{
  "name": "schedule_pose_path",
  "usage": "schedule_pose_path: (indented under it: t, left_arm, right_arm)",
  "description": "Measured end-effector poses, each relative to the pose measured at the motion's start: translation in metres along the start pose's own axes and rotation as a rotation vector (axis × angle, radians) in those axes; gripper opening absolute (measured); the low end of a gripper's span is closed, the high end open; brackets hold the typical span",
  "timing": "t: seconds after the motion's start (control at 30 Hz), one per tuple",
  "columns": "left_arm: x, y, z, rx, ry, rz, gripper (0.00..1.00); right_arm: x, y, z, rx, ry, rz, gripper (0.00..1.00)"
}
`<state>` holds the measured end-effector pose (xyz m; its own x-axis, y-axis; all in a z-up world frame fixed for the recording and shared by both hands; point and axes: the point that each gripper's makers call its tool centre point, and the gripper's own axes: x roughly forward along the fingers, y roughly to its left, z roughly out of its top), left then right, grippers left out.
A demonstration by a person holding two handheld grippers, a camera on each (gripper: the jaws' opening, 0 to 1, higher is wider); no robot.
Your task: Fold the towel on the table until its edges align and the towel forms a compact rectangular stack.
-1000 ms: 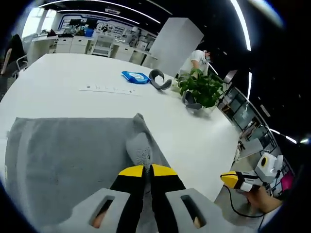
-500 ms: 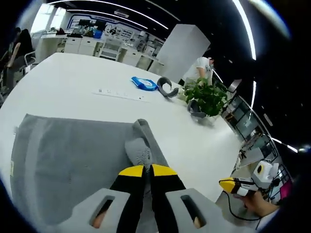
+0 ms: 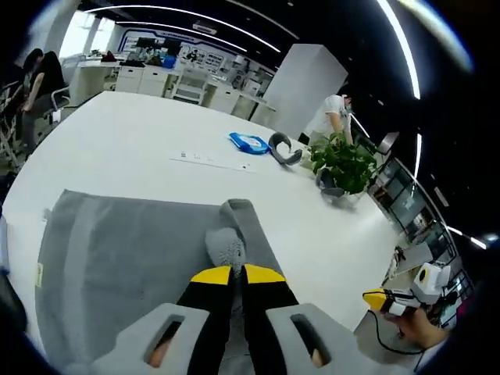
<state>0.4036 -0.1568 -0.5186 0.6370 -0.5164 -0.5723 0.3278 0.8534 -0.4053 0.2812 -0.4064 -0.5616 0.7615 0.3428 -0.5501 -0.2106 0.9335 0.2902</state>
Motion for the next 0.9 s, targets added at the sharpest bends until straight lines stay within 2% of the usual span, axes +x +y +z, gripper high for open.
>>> schedule_pose_path:
  t: [0.9]
  left_arm:
    - [-0.038,0.061,0.014,-0.047,-0.054,0.124,0.04]
  right_arm:
    - [0.001,-0.001,-0.002,0.008,0.012,-0.006,0.00]
